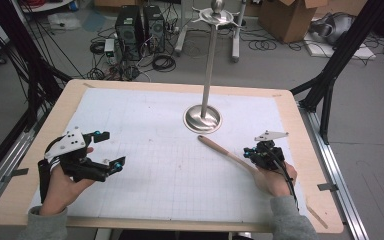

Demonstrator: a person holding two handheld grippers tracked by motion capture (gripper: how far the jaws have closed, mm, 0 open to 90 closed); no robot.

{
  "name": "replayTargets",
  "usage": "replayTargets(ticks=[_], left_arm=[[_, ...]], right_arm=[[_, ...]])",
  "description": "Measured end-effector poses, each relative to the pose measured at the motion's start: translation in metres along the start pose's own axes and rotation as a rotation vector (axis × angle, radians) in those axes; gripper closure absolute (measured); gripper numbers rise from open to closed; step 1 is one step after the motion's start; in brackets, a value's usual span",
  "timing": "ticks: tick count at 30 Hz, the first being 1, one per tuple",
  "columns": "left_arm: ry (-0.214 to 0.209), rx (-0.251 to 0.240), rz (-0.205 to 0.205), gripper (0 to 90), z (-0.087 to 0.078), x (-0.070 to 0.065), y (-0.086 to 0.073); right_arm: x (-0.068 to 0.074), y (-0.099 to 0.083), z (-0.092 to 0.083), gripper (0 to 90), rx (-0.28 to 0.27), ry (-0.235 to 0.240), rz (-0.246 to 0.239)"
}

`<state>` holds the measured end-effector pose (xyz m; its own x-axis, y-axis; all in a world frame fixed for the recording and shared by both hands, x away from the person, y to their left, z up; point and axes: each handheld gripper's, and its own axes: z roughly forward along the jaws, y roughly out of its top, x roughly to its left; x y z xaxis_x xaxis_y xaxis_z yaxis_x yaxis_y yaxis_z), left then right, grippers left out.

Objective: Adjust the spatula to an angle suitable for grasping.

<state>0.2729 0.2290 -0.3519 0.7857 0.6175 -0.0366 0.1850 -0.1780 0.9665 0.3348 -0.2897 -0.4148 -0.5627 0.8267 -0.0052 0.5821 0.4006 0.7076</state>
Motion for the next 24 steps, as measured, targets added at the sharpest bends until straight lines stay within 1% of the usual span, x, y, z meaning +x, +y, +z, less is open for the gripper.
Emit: replayTargets(ticks=[3, 7, 16, 17, 21, 24], left_arm=[[-0.002, 0.003, 0.001, 1.9, 0.002, 0.0, 0.0], [-0.003, 0.005, -0.002, 1.9, 0.003, 0.0, -0.001], [-0.008, 0.004, -0.001, 1.9, 0.004, -0.001, 0.0], [-0.008, 0.005, 0.0, 1.9, 0.004, 0.0, 0.0], [-0.006, 0.008, 0.002, 1.9, 0.005, 0.0, 0.0], [-0.007, 0.006, 0.001, 1.9, 0.005, -0.001, 0.0]], right_arm=[[-0.004, -0.007, -0.001, 90.0, 0.017, -0.003, 0.006], [-0.007, -0.012, -0.002, 90.0, 0.032, -0.003, 0.003], [-0.006, -0.013, -0.004, 90.0, 0.071, 0.012, -0.008], [-0.005, -0.013, -0.003, 90.0, 0.09, 0.012, -0.014], [-0.005, -0.015, -0.001, 90.0, 0.128, 0.019, -0.004], [-0.005, -0.016, -0.001, 90.0, 0.14, 0.026, -0.009]])
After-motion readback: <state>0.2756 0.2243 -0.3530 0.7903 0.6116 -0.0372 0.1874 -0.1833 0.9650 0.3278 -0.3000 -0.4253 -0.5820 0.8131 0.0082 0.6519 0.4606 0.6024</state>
